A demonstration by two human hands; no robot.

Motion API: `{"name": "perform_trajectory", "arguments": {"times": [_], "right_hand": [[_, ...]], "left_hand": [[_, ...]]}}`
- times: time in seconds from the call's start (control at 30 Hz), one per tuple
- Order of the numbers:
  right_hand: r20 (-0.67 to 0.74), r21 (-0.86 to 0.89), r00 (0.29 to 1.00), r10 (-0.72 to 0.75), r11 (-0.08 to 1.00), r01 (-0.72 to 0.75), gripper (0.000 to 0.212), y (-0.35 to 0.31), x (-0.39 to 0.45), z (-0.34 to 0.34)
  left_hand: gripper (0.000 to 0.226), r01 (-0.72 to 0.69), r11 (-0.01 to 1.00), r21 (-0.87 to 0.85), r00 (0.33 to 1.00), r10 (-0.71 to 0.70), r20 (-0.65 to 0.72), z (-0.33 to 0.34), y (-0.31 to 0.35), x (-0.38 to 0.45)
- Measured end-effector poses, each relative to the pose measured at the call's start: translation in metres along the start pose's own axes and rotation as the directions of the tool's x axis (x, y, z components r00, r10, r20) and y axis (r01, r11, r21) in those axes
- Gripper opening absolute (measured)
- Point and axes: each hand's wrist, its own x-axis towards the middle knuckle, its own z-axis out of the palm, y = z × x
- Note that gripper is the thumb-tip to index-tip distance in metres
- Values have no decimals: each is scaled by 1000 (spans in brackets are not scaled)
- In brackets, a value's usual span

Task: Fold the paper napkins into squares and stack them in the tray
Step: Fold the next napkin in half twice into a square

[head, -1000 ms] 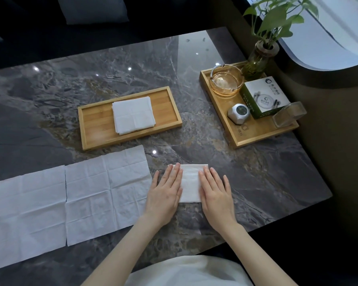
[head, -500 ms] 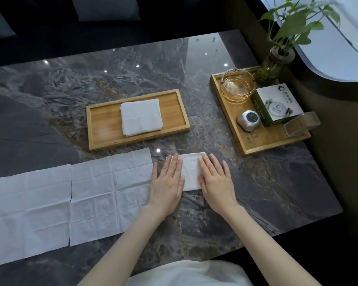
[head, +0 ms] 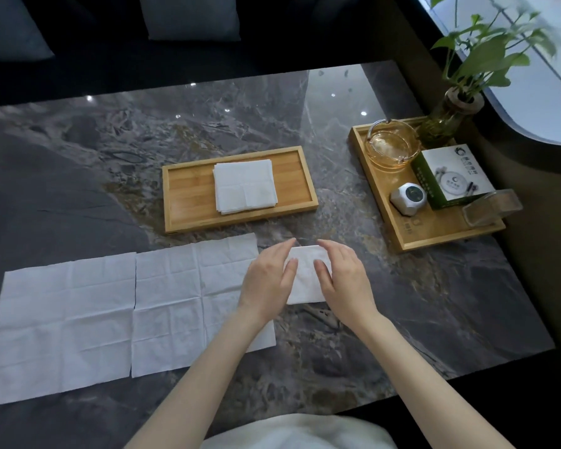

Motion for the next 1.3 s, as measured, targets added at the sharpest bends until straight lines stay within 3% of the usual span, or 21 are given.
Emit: {"name": "perform_trajectory", "arguments": {"times": [0.1,0.2,0.33,0.5,0.6,0.7,0.8,1.03,1.3], "right_hand": [[43,242,997,60,968,-68,28,-26,9,-4],[155,563,975,156,797,-217,17,-49,21,-1],[220,717,959,178,637,-283,18,-68,37,10],[267,663,946,181,678,-317,11,-78,51,30],[258,558,949,182,774,-300,9,-78,58,45],[210,366,962,173,899,-241,14,-76,65,57],[184,238,967,177,946,-218,20,-75,70,63],[184,88,971,151,982,-170,28,-73,73,72],[160,39,976,144,988,-153,8,-73,75,72]], "left_hand": [[33,94,978,-188,993,-106,-59,-29,0,-2],[31,143,957,-252,972,-184,-148,-58,-15,-9],[27,234,932,-278,933,-295,-204,-92,-47,-19],[21,335,925,-180,877,-376,-300,-122,-89,-28],[20,398,912,-95,851,-406,-334,-131,-111,-29],[21,419,908,11,857,-392,-335,-132,-128,-26],[23,419,899,128,878,-365,-311,-132,-138,-23],[18,416,884,212,882,-335,-333,-125,-145,-21],[6,382,884,270,887,-268,-376,-124,-144,-23]]}}
